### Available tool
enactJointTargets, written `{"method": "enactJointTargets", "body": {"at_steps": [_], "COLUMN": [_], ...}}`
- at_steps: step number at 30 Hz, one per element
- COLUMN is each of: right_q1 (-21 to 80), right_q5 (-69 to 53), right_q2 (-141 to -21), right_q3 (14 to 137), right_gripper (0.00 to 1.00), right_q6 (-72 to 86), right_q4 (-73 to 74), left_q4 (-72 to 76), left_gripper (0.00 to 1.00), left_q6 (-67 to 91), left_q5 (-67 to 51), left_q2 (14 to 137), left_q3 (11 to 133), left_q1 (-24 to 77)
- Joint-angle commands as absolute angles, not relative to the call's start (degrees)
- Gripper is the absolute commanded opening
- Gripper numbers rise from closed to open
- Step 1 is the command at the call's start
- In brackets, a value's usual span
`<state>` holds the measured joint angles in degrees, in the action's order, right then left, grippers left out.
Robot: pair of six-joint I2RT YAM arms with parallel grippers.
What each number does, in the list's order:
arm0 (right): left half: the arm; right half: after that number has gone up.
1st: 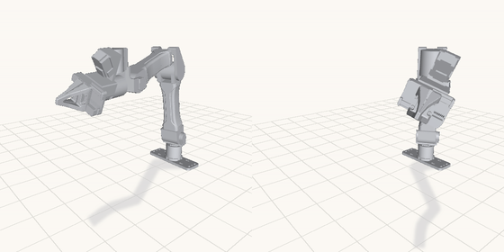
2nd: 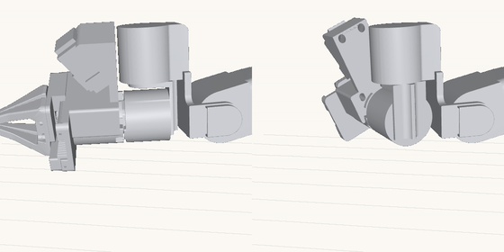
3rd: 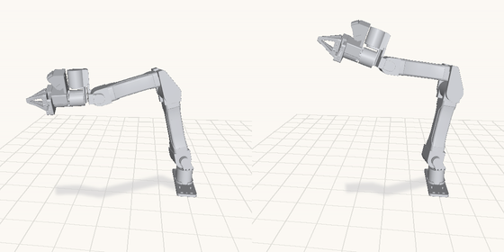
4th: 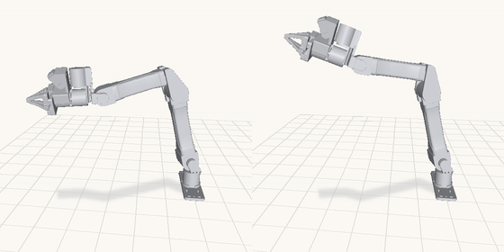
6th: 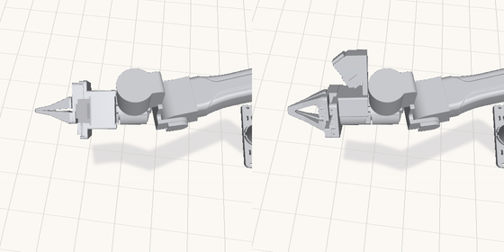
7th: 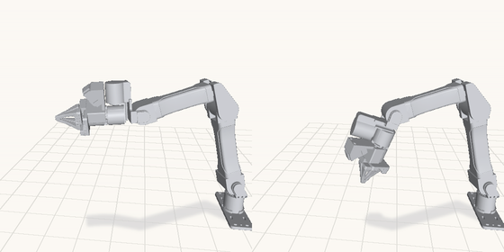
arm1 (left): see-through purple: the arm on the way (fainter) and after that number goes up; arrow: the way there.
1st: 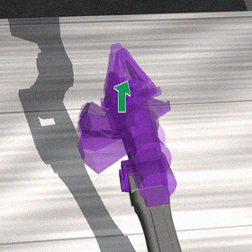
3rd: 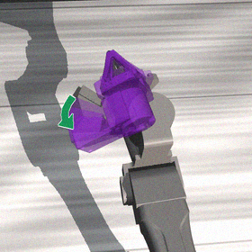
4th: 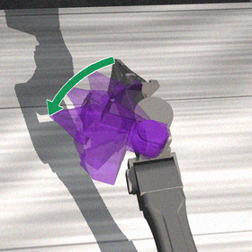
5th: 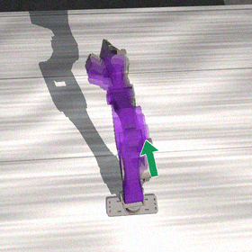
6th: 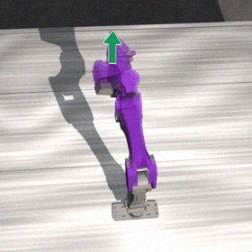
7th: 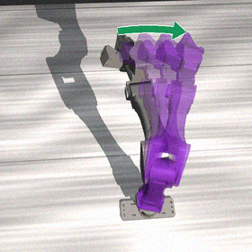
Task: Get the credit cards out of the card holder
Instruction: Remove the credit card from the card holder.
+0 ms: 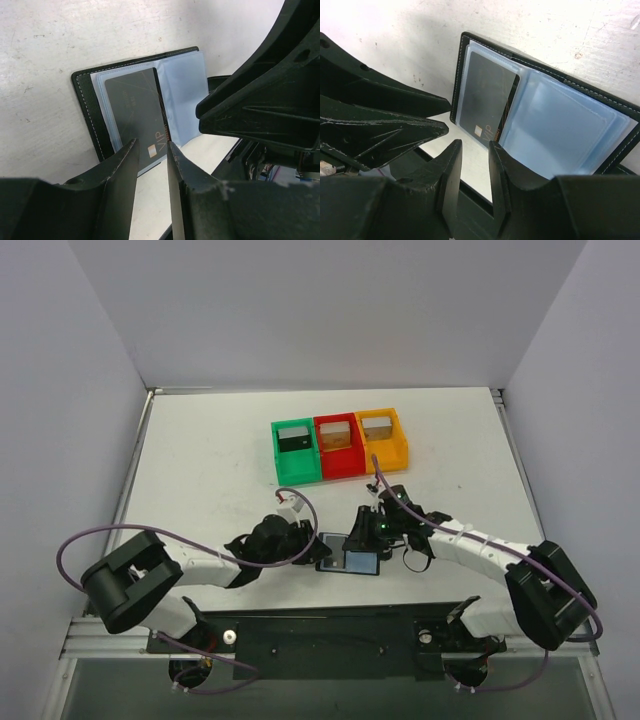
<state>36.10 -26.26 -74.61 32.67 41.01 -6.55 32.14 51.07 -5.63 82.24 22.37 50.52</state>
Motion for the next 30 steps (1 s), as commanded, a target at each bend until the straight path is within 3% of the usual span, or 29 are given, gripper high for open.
{"method": "enactJointTargets", "body": {"at_steps": [1, 8, 30], "right_q1": [36.4, 36.3, 36.3], "right_q5": [-27.4, -27.1, -27.8], "right_q2": [-77.1, -79.2, -83.5], "right_q3": [31.5, 30.5, 28.9], "right_gripper": [0.24, 0.25, 0.3], "right_q6": [42.1, 42.6, 43.5], "right_q4": [-11.6, -14.6, -18.9], "left_q4": [35.8, 35.3, 33.1], "left_gripper": [0.38, 0.34, 0.02], "left_q6": [51.5, 51.3, 51.3], "left_q5": [-5.8, -5.8, -4.3], "left_q2": [83.7, 86.0, 89.6], "left_q3": [24.1, 24.9, 25.2], "left_q1": [50.3, 50.3, 50.3]}}
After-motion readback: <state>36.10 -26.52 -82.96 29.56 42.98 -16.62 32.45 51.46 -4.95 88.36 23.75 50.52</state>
